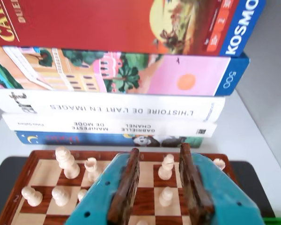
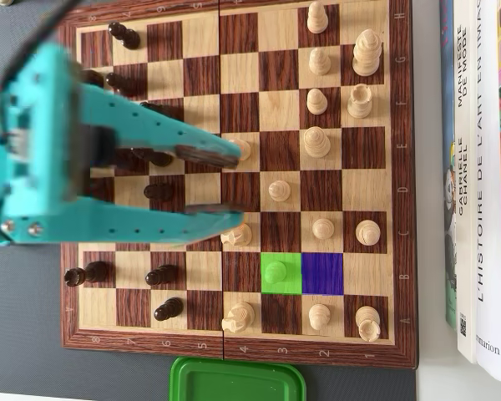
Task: Play chess
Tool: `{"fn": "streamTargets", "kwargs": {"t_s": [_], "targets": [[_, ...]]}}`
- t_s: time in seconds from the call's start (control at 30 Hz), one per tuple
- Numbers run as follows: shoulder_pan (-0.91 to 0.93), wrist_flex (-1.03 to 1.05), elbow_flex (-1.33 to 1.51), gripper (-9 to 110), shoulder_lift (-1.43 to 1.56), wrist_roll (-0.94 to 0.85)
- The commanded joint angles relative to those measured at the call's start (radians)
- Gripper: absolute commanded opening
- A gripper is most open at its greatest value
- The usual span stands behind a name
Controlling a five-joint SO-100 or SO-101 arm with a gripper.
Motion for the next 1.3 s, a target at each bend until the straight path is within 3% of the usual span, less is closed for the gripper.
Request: {"fn": "streamTargets", "kwargs": {"t_s": [0.0,0.37,1.07,1.27], "targets": [[-0.014,-0.169,0.038,14,0.074,0.009],[-0.017,-0.655,0.290,14,0.264,0.021],[-0.037,-0.980,0.503,14,0.724,0.018],[-0.038,-1.097,0.522,14,0.733,0.023]]}}
